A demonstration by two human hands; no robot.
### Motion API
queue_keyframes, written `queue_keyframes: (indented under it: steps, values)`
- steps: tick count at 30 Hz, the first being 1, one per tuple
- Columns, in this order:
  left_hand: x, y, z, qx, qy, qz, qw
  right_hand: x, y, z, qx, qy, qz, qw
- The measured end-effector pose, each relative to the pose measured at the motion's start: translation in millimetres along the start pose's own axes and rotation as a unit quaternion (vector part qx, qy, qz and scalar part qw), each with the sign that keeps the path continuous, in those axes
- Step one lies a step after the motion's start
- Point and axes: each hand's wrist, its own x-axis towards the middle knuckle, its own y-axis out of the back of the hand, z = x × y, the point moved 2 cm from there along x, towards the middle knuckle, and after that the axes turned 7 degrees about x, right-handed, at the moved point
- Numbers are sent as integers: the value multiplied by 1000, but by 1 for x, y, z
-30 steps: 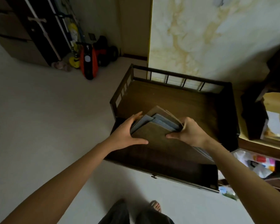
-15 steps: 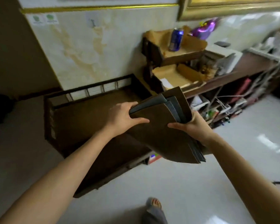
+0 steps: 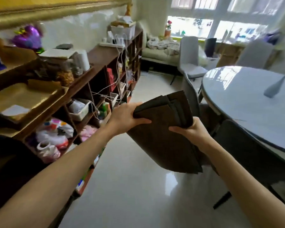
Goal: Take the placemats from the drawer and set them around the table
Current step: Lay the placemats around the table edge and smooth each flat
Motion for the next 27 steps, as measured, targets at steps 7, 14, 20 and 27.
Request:
queue_keyframes:
  steps: [7,14,20,27]
  values:
    - [155,-107,132,-19,-146,-51,988,6,182,28,26,-12,153,988]
    - [285,-164,173,-49,-190,-63,978,68,272,48,50,-23,261,964]
    - [396,-226,148,-167,-83,-44,981,165,305,76,131,-42,361,922]
    - [523,-288,107,-412,76,-292,860,274,351,69,219,-51,462,858]
